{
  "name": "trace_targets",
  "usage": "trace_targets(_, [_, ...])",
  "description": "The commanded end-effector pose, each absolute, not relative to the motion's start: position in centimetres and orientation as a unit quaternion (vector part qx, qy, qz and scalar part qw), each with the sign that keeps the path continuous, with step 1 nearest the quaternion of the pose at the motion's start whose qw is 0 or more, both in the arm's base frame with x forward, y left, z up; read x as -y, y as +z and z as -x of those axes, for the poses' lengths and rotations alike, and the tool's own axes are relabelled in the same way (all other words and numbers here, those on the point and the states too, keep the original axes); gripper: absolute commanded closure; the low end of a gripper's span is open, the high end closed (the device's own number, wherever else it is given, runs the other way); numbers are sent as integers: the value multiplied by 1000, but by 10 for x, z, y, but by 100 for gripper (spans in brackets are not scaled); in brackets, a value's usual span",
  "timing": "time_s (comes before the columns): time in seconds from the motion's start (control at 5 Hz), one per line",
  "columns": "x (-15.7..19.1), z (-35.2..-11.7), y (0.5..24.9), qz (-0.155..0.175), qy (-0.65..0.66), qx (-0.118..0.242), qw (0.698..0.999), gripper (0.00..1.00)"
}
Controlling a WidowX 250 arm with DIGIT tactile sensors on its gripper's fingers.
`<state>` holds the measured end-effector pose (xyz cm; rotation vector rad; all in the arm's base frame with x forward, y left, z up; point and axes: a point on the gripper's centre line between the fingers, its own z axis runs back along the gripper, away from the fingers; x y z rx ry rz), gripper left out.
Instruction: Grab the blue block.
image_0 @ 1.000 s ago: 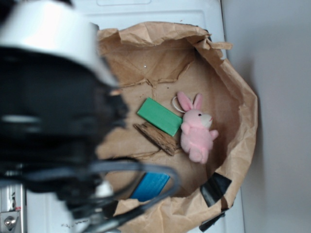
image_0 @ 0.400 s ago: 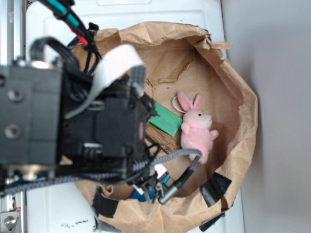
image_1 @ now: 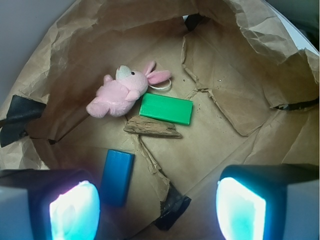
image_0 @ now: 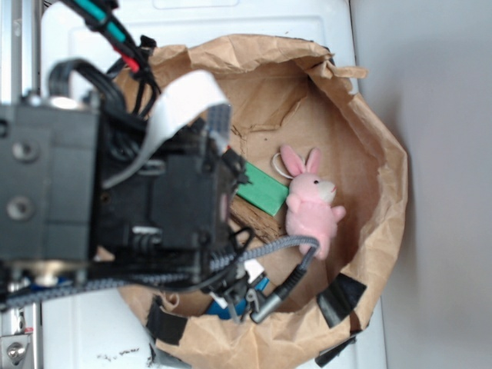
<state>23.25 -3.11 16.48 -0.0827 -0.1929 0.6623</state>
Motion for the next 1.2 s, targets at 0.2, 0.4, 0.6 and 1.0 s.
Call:
trace_targets(0.2, [8, -251, 112, 23, 337, 123, 933, 0])
trace_targets(0.4, [18, -252, 94, 23, 347, 118, 930, 0])
trace_targets(0.6, [30, -252, 87, 28, 358, 113, 926, 0])
trace_targets(1.0, [35, -240, 89, 37, 406, 78, 910, 0])
